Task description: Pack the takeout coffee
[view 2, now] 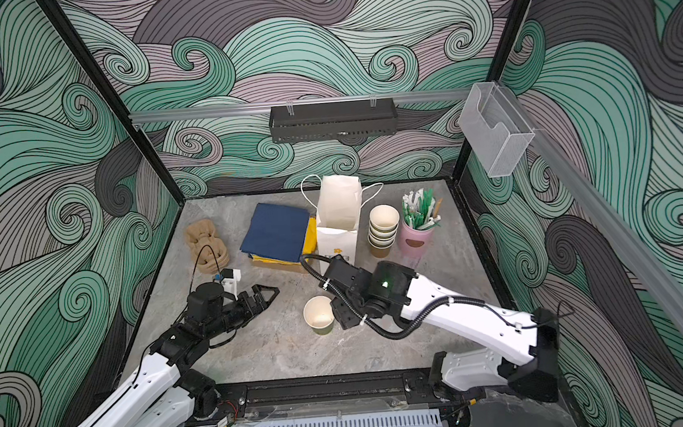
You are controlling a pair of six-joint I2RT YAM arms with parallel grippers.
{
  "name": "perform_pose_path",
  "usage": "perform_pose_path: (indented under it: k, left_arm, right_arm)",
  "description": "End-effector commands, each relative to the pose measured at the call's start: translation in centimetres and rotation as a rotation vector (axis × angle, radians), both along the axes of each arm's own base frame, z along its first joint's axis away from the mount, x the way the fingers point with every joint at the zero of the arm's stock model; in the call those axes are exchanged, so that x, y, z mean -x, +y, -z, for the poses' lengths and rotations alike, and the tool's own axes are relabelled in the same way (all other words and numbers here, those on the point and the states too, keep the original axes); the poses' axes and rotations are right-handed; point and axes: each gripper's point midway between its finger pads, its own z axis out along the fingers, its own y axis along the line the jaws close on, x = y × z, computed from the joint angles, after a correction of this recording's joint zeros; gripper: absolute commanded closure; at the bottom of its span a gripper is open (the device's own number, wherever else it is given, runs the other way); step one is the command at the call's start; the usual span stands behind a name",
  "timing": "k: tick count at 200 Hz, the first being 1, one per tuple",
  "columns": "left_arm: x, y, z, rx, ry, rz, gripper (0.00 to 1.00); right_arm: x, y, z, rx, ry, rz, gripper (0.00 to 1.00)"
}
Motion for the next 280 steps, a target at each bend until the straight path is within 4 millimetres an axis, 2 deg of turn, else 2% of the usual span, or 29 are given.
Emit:
perform_pose_path:
  k: [1, 56, 129, 280]
  left_arm:
    - [-0.2, 0.4, -0.7, 0.007, -0.03, -0.038, 0.01]
    - [-0.1, 1.0, -0.5, 0.01, -0.052, -0.063, 0.01]
    - [-0.1, 1.2, -0.2, 0.008, -0.039, -0.078, 0.01]
    - [0.0, 1.5, 0.0, -0.005, -0.038, -0.086, 0.01]
  right_arm:
    - [-0.1, 2.5, 0.4, -0.017, 0.013, -0.092, 0.36]
    - [-0.8, 5.1, 2.6, 0.006, 0.032, -0.148, 0.35]
    - [-1.5, 6.9, 4.2, 0.025, 0.038, -0.184, 0.33]
    - [-1.9, 7.8, 5.6, 0.073, 0.059, -0.217, 0.33]
